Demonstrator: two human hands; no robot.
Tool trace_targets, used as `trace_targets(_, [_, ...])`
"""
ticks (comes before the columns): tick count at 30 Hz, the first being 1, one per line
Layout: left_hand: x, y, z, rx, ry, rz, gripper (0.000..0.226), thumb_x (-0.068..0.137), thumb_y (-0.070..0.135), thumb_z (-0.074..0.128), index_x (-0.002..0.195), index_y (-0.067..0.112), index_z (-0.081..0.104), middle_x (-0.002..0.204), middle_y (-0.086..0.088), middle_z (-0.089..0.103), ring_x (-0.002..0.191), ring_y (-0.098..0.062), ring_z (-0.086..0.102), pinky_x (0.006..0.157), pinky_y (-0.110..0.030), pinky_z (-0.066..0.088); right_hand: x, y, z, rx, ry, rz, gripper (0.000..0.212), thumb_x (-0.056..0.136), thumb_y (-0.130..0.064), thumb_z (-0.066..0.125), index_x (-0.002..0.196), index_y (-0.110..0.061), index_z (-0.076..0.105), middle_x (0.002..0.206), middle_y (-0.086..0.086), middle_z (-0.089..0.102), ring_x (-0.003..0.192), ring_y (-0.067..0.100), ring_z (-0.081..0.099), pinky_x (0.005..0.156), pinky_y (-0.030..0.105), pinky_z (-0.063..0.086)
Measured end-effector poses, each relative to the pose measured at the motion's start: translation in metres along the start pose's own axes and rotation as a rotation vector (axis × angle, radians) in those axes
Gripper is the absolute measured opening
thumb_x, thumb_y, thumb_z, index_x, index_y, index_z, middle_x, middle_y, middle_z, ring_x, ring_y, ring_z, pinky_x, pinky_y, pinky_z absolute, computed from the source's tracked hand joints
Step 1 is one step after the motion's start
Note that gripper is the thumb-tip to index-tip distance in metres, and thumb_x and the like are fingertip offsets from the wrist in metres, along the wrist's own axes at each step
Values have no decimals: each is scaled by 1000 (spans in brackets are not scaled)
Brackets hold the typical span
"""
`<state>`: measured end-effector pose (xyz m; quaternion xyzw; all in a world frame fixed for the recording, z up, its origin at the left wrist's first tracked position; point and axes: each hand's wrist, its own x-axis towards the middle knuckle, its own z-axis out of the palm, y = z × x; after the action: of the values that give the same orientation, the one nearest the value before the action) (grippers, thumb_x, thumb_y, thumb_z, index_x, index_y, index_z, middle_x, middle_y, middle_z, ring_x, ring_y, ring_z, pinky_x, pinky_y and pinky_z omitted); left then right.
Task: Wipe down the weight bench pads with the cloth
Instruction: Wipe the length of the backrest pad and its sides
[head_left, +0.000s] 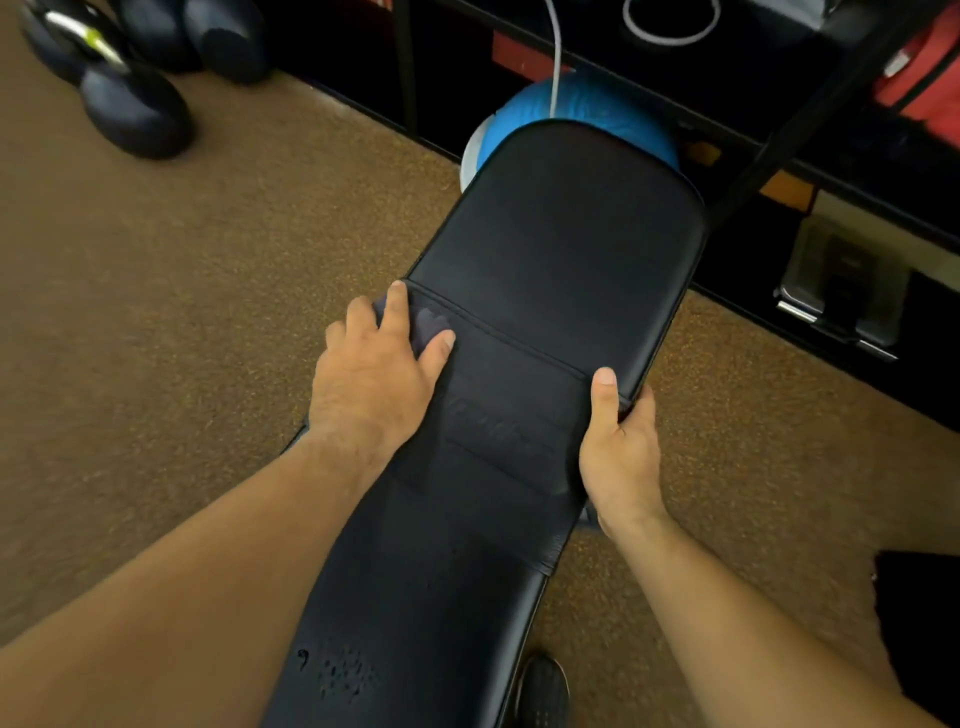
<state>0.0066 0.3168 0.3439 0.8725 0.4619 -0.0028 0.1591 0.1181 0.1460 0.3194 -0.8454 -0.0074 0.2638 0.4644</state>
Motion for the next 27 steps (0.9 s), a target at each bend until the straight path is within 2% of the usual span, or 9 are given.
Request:
trace_targets(2, [-1, -5, -2, -22, -15, -19, 73, 94, 63, 32, 152, 20, 21, 143, -14, 37, 124, -35, 42, 97, -45, 41, 2, -4, -3, -8, -29, 49, 89, 86, -74, 36, 154, -18, 21, 150, 2, 41, 139, 24, 36, 115, 36, 28])
trace_targets(4, [6, -8, -3, -43, -32, -30, 72, 94, 65, 33, 150, 20, 26, 139, -14, 42, 121, -36, 45, 96, -46, 41, 4, -11, -7, 120, -92, 186, 95, 75, -86, 40, 146, -23, 39, 143, -2, 51, 132, 22, 47, 110, 45, 37])
trace_targets(7, [22, -10, -5, -74, -82, -71, 71, 92, 68, 32, 143, 19, 36, 133, -15, 49, 117, -36, 51, 92, -46, 43, 6, -23, -18, 340, -203, 322, 55, 85, -78, 39, 113, -35, 59, 107, -9, 69, 103, 18, 65, 89, 51, 53])
trace_targets(8, [25, -11, -5, -85, -97, -86, 71, 91, 69, 32, 141, 19, 38, 131, -14, 50, 116, -36, 52, 91, -45, 44, 7, -26, -21, 364, -245, 347, 50, 87, -76, 39, 113, -37, 58, 106, -9, 69, 102, 18, 64, 86, 53, 54])
trace_targets(12, [19, -13, -9, -184, -84, -127, 64, 92, 65, 38, 139, 21, 40, 131, -10, 51, 117, -34, 52, 92, -43, 43, 11, -29, -28, 455, -359, 428, 70, 81, -80, 43, 133, -34, 55, 127, 1, 65, 114, 27, 61, 93, 64, 46])
trace_targets(16, [-10, -15, -6, -136, 47, -16, 51, 97, 48, 43, 139, 19, 42, 135, -12, 49, 117, -34, 51, 96, -44, 42, 9, -30, -31, 501, -383, 454, 76, 79, -81, 43, 137, -32, 53, 131, 6, 62, 117, 30, 59, 94, 65, 44])
trace_targets(20, [-38, -5, 8, -17, 26, 145, 55, 100, 43, 37, 147, 14, 36, 155, -16, 29, 140, -40, 27, 114, -51, 25, 5, -31, -29, 516, -364, 455, 75, 79, -80, 44, 134, -31, 55, 128, 6, 63, 114, 30, 60, 92, 65, 45])
trace_targets(24, [-45, -5, 14, 104, -97, 277, 65, 98, 53, 21, 154, 22, 16, 163, -8, 6, 148, -37, 0, 117, -54, 7, -1, -31, -31, 526, -303, 461, 72, 80, -77, 46, 134, -30, 53, 131, 5, 60, 120, 32, 55, 96, 67, 40])
trace_targets(27, [-30, -15, 10, 59, -97, 273, 70, 95, 59, 21, 155, 23, 12, 163, -7, 1, 148, -35, -1, 117, -55, 8, -4, -33, -36, 514, -313, 430, 47, 87, -71, 42, 109, -33, 59, 112, 4, 61, 109, 33, 56, 79, 62, 48])
